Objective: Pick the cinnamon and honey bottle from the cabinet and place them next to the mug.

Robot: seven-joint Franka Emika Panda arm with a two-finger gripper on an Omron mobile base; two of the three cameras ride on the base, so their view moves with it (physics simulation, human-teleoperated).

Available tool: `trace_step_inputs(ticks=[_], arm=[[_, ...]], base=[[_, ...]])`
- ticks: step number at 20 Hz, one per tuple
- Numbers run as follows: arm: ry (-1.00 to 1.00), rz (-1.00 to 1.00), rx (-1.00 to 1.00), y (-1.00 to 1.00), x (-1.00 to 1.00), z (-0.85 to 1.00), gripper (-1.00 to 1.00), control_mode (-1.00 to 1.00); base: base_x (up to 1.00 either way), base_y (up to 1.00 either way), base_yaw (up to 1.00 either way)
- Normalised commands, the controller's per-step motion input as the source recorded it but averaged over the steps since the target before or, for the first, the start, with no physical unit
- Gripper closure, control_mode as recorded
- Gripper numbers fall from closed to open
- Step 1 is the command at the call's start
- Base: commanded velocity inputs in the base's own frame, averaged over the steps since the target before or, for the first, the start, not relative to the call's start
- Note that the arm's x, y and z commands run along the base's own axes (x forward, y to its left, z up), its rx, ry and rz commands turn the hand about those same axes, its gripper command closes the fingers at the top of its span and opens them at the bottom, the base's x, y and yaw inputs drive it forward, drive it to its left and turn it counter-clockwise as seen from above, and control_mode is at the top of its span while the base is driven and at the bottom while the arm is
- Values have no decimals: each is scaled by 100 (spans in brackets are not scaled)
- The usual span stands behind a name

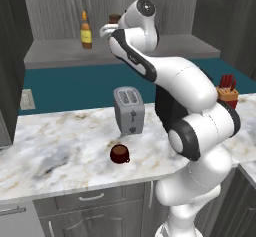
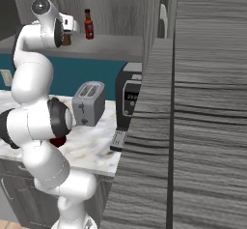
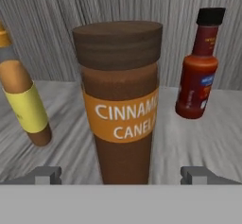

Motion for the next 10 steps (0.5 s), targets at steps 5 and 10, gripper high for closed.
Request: trace_step_inputs(ticks=[5,10], arm=[[0,0,0,0,17,0,-100,-100],[0,0,0,0,5,0,-100,-100]], base=[[0,0,0],[0,0,0]])
